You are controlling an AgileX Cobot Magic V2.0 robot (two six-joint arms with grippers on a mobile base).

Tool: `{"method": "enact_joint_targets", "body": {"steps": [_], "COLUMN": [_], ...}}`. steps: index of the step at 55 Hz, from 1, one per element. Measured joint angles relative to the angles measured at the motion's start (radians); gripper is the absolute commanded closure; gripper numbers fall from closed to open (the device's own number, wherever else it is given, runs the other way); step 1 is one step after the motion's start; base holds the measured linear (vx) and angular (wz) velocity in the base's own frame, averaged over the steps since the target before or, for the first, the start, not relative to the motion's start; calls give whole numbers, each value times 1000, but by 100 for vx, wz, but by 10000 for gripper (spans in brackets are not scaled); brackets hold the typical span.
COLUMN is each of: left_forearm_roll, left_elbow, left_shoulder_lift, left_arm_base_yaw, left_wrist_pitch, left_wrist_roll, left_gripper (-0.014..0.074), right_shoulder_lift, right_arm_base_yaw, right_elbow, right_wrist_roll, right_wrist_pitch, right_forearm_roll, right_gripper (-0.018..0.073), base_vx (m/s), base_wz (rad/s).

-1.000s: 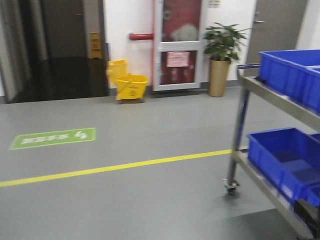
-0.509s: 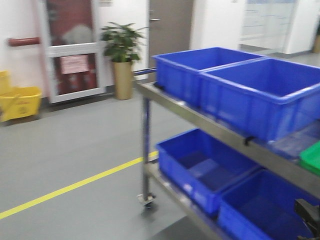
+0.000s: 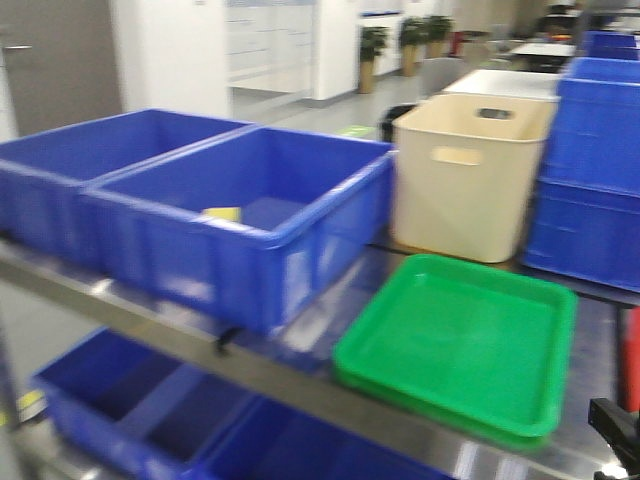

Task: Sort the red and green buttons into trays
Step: 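Hold both buttons while the base drives to the tray station, then move left gripper over green tray and right gripper over red tray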

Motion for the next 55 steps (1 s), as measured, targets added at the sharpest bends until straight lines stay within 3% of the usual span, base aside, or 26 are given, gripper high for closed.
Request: {"method": "enact_joint_targets", "body": {"steps": [28,55], "left_forearm_roll": [0,0], "left_elbow": [0,0], "left_shoulder_lift": [0,0], "left_arm_base_yaw": [0,0], "left_wrist_pitch": [0,-1], "left_wrist_roll": [0,0], "left_gripper": [599,599], "right_shoulder_lift": [0,0], "right_arm_base_yaw": [0,0], "right_elbow": [0,0], "right_wrist_roll": [0,0], "right_wrist_pitch": [2,2], "right_forearm_roll": [0,0], "right_gripper": [557,557], "base_vx": [21,4], "base_wz": [-78,-14]}}
